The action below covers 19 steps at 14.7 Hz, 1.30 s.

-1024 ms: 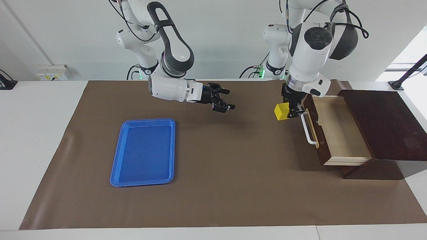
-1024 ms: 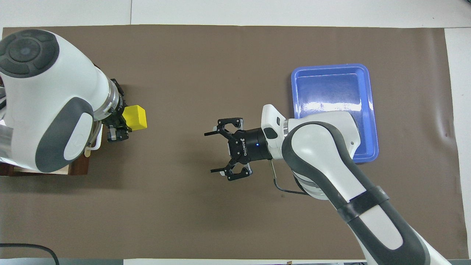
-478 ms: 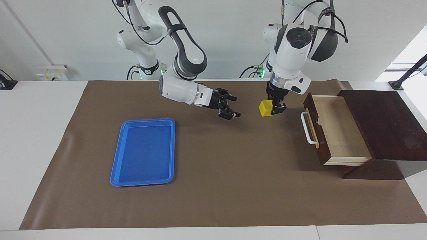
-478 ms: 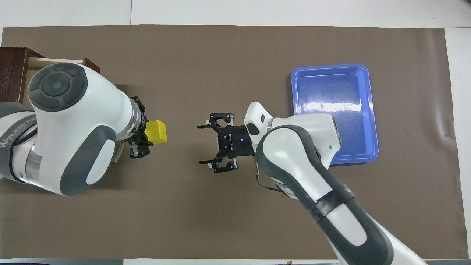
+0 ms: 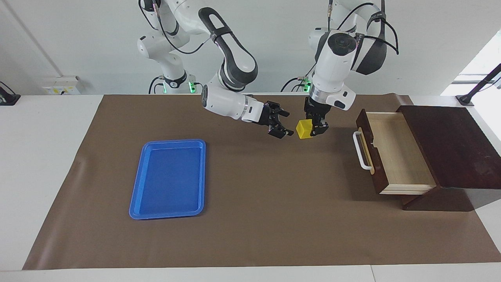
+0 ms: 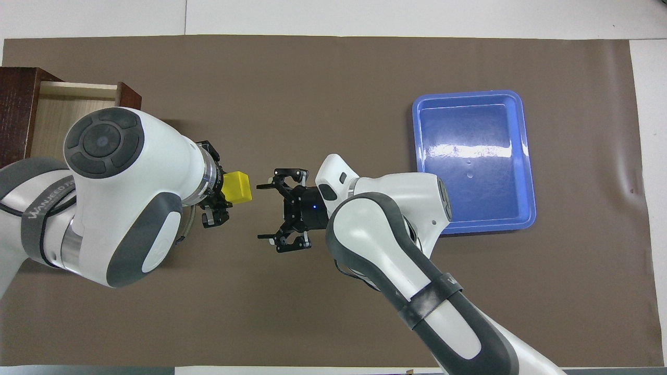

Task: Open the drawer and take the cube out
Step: 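Lift the cube toward the right gripper with the left gripper, then close the right gripper on the yellow cube held by the left gripper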

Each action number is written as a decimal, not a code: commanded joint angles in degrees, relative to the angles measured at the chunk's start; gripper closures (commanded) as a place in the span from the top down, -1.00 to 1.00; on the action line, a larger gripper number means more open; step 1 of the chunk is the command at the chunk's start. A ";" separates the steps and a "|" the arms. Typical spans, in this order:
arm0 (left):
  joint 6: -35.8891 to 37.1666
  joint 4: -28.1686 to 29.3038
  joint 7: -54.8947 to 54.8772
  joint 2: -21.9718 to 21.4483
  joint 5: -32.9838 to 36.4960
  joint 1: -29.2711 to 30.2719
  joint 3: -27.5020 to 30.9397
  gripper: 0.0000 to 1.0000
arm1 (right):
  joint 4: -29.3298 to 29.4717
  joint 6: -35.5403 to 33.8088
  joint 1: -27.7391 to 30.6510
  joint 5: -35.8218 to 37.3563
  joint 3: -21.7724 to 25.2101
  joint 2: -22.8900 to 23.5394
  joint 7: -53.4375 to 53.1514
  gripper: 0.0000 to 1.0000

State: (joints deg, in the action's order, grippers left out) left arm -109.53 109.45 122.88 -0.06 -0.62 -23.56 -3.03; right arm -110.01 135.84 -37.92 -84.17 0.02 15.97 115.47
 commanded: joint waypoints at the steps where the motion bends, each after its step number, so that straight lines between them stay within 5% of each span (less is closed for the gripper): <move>1: -1.65 3.49 0.60 -2.84 -0.96 -0.79 0.84 -1.00 | 2.95 1.80 0.04 0.32 -0.72 2.22 -1.47 1.00; 18: -1.47 6.30 0.34 -4.51 -0.96 -2.37 0.75 -1.00 | 9.02 4.26 -3.29 1.64 -0.81 5.83 -6.57 1.00; 19: -1.47 6.39 0.34 -4.51 -0.96 -2.37 0.75 -1.00 | 9.02 4.26 -3.30 1.64 -0.81 5.83 -6.57 0.81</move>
State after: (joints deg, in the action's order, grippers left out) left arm -110.45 113.10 122.89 -1.92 -0.69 -24.95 -3.14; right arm -102.17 138.87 -40.96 -83.79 -0.67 21.01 110.92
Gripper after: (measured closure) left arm 0.449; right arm 0.000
